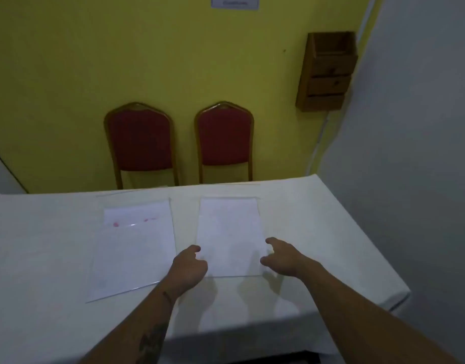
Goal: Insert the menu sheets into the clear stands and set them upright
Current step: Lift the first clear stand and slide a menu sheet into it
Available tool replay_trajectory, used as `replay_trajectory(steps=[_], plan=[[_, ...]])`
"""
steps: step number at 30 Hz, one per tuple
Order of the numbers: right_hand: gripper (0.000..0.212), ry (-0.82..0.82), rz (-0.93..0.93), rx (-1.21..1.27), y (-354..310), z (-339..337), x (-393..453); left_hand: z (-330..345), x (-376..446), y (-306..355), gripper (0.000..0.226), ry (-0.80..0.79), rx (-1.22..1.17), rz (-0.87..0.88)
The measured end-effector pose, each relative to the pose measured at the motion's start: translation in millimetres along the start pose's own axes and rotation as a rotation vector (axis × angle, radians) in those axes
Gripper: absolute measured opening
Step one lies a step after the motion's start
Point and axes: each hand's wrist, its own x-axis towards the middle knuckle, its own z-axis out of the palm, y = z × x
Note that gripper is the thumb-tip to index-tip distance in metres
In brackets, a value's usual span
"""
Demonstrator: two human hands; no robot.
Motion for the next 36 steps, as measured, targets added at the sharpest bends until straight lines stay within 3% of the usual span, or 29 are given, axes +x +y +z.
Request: replay_trajectory(steps=[8, 17, 22, 28, 32, 36], plan=[[0.068, 0.012, 0.054, 0.104, 10, 9, 29, 27, 18, 8, 0.063, 0.078, 0.101, -0.134], [0.064, 0.042, 0.033, 0.234, 13, 15, 43, 19, 26, 8, 0.048, 0.115, -0.106, -0.163], [0.051, 0.155, 0.015, 0.363, 20, 4, 36, 8, 21, 8, 0.042, 0.179, -0.186, -0.138], [0.046, 0.303, -0.062, 0.578, 24, -25, 31, -26, 10, 14, 0.052, 0.218, -0.34, -0.012], [0.032, 0.324, -0.143, 0.811, 12, -46, 23, -39, -2, 27, 0.037, 0.261, -0.395, 0.075], [0.024, 0.393, -0.239, 0.86, -1, -57, 17, -40, -4, 49, 0.021, 0.375, -0.492, 0.159]])
